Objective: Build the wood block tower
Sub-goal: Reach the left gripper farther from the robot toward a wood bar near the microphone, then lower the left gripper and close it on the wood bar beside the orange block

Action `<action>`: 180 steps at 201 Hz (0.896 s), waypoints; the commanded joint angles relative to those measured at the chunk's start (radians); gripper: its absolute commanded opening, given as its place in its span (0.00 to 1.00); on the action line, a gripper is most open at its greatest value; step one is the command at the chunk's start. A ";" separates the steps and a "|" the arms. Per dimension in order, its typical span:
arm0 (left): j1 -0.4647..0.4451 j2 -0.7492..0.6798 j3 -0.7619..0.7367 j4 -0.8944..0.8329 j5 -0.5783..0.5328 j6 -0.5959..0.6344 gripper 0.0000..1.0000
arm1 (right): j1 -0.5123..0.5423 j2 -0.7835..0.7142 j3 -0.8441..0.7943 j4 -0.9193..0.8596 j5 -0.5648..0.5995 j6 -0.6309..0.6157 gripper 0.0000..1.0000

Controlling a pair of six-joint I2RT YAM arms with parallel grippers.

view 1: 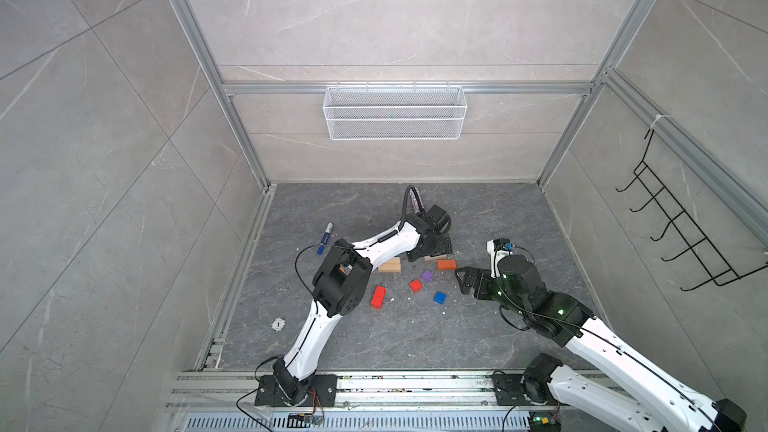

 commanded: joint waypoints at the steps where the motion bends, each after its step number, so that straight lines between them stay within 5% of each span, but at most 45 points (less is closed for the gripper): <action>1: -0.002 0.030 0.045 0.013 0.012 -0.034 0.99 | -0.003 -0.006 0.000 -0.032 -0.006 -0.001 0.99; 180: -0.013 0.128 0.143 -0.102 -0.107 -0.017 0.94 | -0.003 0.035 0.033 -0.088 0.050 -0.041 0.99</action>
